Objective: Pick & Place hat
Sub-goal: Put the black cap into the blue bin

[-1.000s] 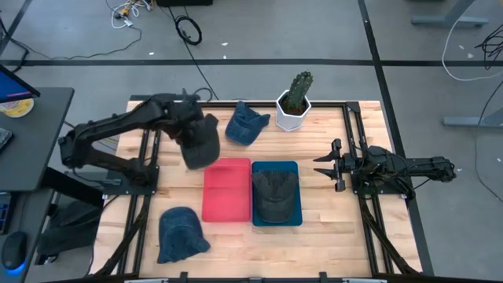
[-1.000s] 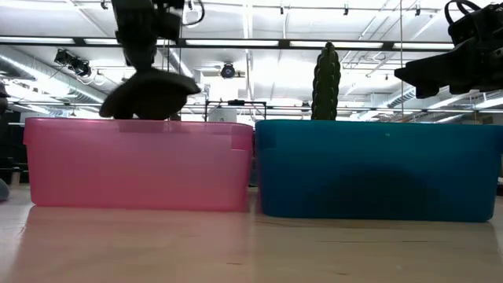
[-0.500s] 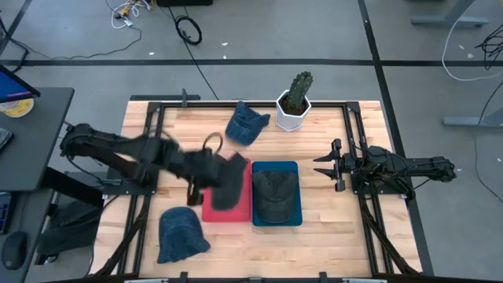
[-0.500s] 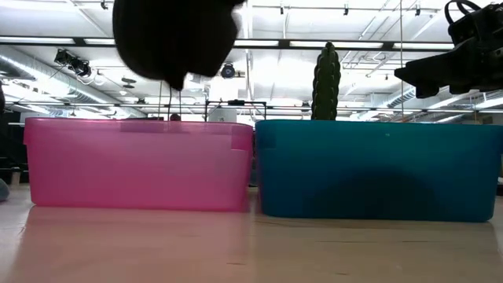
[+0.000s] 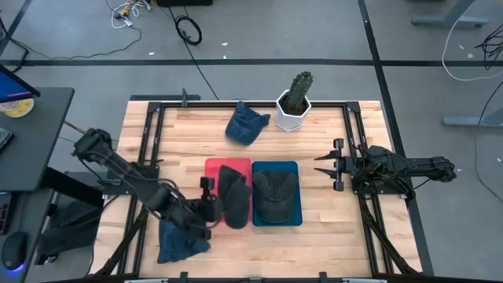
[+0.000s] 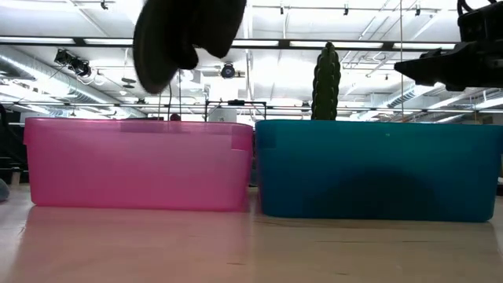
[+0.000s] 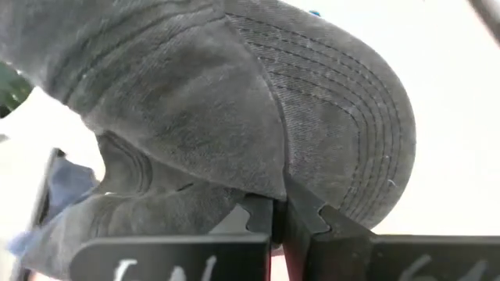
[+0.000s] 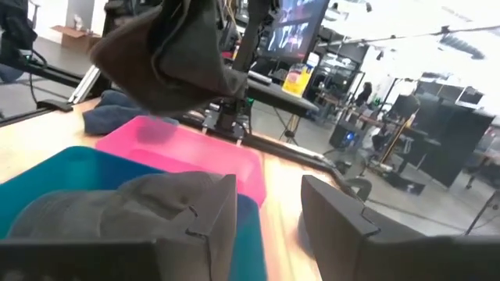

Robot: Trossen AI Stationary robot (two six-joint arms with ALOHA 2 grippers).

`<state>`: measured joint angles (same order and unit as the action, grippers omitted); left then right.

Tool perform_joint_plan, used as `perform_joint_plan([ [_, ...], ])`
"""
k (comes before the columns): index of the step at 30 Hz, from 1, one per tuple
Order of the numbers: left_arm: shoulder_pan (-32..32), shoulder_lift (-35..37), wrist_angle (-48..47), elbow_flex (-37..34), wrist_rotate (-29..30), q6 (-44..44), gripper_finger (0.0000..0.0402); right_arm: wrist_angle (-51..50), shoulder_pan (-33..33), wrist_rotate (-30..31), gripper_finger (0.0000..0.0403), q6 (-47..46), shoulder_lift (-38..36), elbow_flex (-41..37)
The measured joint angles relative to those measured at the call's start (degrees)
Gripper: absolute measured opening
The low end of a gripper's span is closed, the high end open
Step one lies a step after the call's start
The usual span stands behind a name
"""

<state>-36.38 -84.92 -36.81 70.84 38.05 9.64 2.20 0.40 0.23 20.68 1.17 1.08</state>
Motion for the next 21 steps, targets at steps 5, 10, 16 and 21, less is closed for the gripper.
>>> perform_joint_plan([
  [5,2.23,-1.34,3.98,-0.01,2.04,-4.26,0.001,3.91,0.05,-0.36,0.0148,-1.44,0.0,0.0],
  [10,4.84,-1.34,4.4,-0.01,-0.14,-3.83,0.0011,14.04,0.05,-3.69,0.0148,-16.28,0.0,0.0],
  [16,3.84,-3.92,2.1,-0.07,-2.65,-2.32,0.0011,40.85,0.04,0.55,0.0148,-26.38,-0.01,0.02],
  [21,5.08,-3.88,2.33,0.4,-6.59,-3.46,0.0011,57.13,0.04,-5.83,0.0148,-30.82,0.2,0.07],
])
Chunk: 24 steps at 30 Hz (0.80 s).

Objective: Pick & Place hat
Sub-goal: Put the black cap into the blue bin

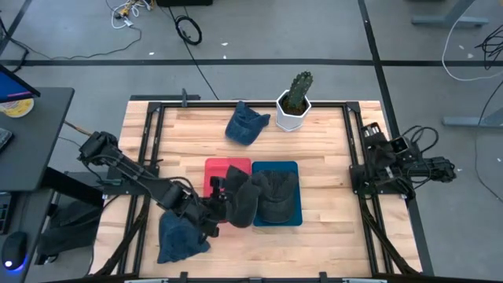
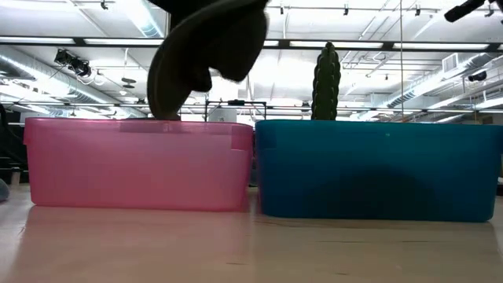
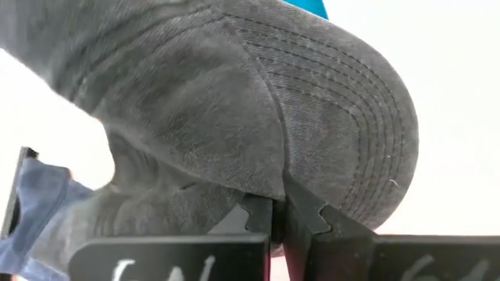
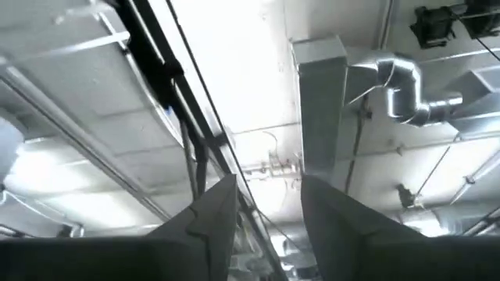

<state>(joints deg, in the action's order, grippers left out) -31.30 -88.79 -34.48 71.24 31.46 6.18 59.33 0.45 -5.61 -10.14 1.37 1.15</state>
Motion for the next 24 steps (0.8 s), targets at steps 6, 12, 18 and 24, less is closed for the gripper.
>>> perform_joint_plan([
  [6,1.74,0.02,0.24,0.44,-7.14,-1.92,0.0008,-8.02,0.0,-4.1,0.0148,-2.92,4.27,3.02],
  [12,1.96,0.02,0.46,0.44,-14.64,-1.5,0.0007,-22.23,0.41,-12.63,0.0148,0.82,16.64,13.31],
  [18,1.41,-0.31,0.63,0.44,-20.68,1.28,0.0007,-27.39,1.51,-7.71,0.0148,3.52,29.87,18.16],
  [24,1.52,-2.12,1.32,0.51,-26.38,3.5,0.0006,-27.56,1.78,-15.63,0.0148,0.18,43.35,23.02],
])
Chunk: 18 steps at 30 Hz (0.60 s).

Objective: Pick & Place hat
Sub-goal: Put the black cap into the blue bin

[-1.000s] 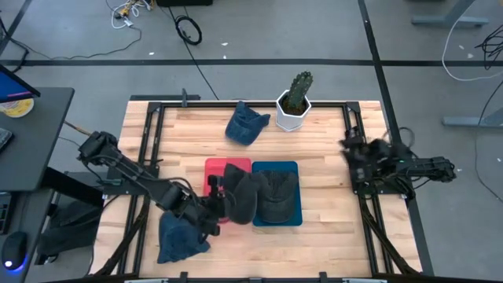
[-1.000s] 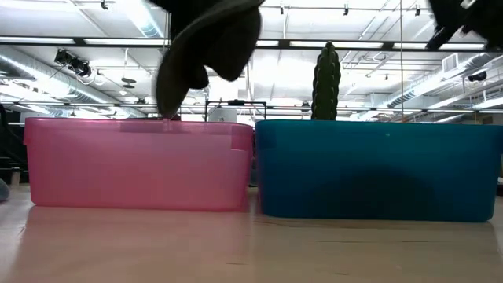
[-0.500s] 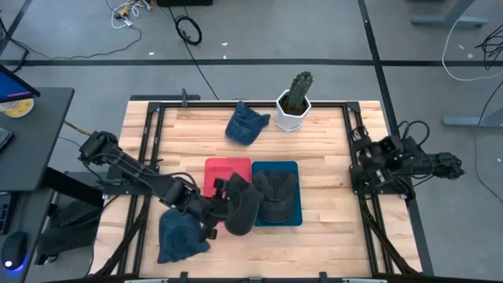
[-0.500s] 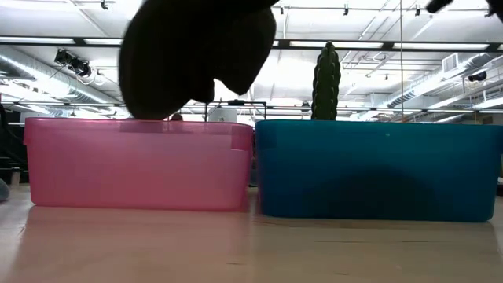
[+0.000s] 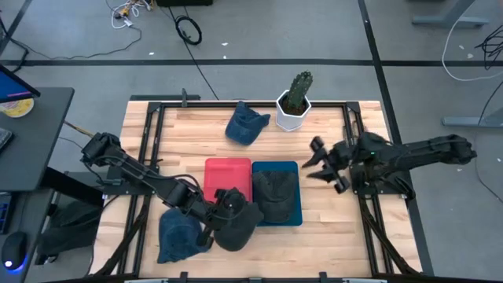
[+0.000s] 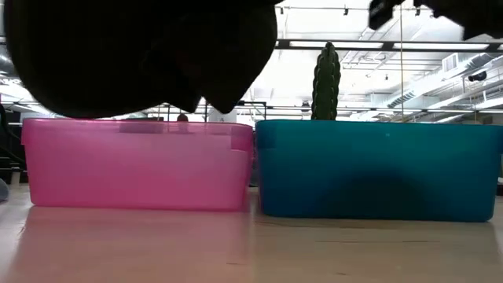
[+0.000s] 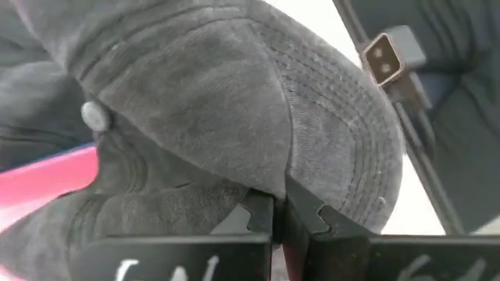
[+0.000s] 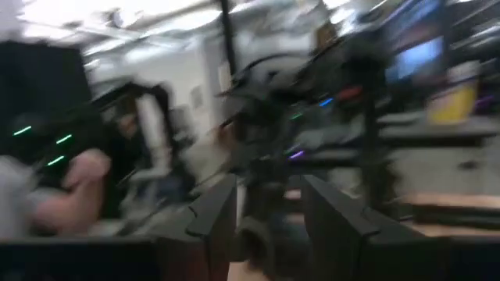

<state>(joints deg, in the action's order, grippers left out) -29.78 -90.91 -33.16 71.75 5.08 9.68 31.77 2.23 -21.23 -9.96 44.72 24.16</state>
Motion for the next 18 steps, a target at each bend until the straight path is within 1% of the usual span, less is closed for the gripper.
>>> perform_joint_plan([
  [2,0.0,-0.2,-0.32,-0.07,-1.16,0.49,0.0007,-0.26,0.44,-4.83,0.0148,-0.84,4.48,2.23],
  [5,-0.02,-0.34,0.22,-0.07,-2.58,1.35,0.0006,-1.83,1.72,-7.28,0.0148,-3.53,10.99,5.88],
  [7,0.0,-0.37,0.25,-0.07,-2.57,1.67,0.0005,-3.14,2.87,-7.13,0.0148,-1.77,15.3,8.49],
  [10,0.11,-0.37,0.33,-0.07,-2.53,1.78,0.0006,-4.36,4.25,-7.08,0.0148,4.4,20.89,12.02],
  [13,0.11,-0.53,0.46,-0.07,-2.52,1.78,0.0007,-5.83,4.97,-6.81,0.0151,6.03,25.7,15.72],
  [15,0.11,-0.61,0.61,-0.07,-2.53,1.77,0.0006,-7.1,5.29,-5.85,0.0163,6.17,28.57,18.54],
  [18,0.09,-0.61,0.69,-0.09,-2.51,1.77,0.0006,-9.33,5.85,-3.49,0.0198,6.5,32.98,22.3],
])
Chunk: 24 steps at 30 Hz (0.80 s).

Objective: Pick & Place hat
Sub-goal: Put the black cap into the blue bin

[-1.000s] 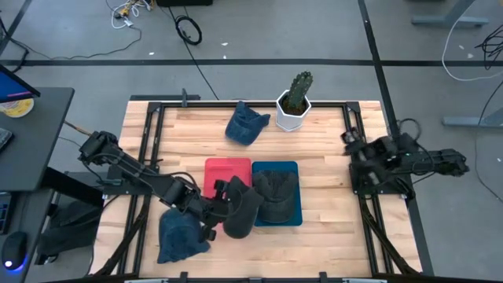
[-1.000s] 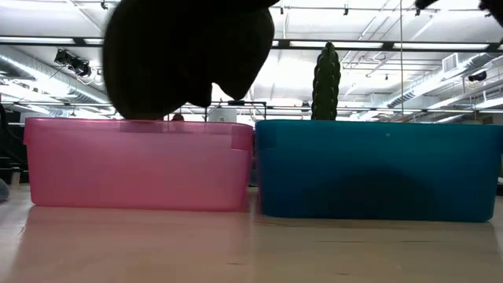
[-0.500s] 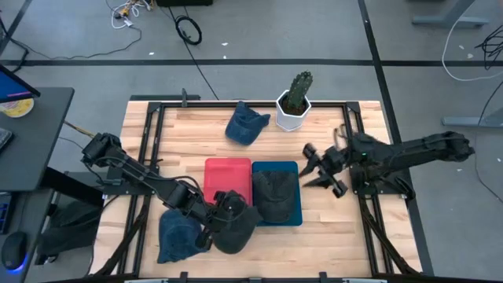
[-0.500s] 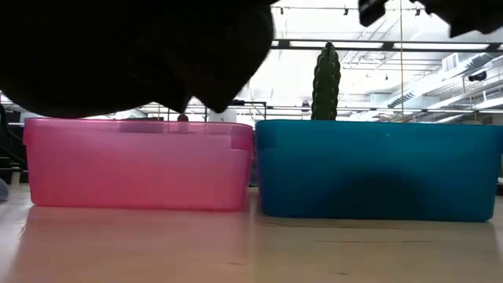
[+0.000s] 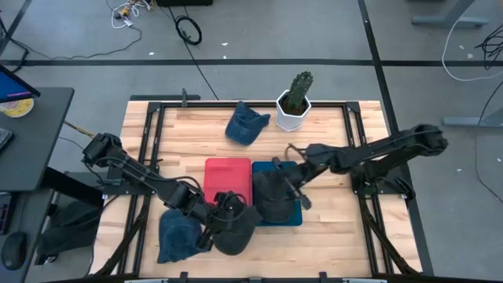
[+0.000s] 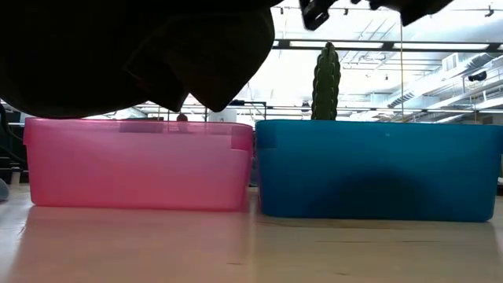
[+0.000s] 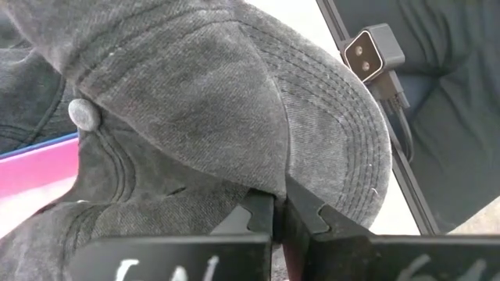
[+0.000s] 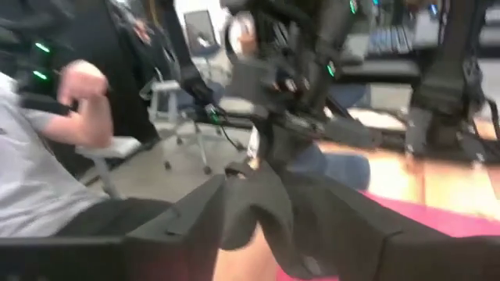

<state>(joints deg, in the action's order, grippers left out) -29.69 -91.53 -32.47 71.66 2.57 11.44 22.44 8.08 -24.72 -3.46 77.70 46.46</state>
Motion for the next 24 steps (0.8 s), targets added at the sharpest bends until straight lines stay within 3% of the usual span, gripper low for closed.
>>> perform_joint_plan([
  [6,-0.09,0.0,0.2,-0.02,0.04,0.07,0.0006,-5.88,0.08,1.79,0.0283,-0.13,7.51,7.15],
  [11,-0.09,0.0,0.39,-0.04,0.09,0.22,0.0008,-8.11,0.2,1.76,0.0327,-2.11,11.69,10.49],
  [24,0.02,0.0,0.53,-0.04,0.15,-0.12,0.0009,-3.61,0.35,-6.0,0.0327,-9.87,17.57,11.04],
])
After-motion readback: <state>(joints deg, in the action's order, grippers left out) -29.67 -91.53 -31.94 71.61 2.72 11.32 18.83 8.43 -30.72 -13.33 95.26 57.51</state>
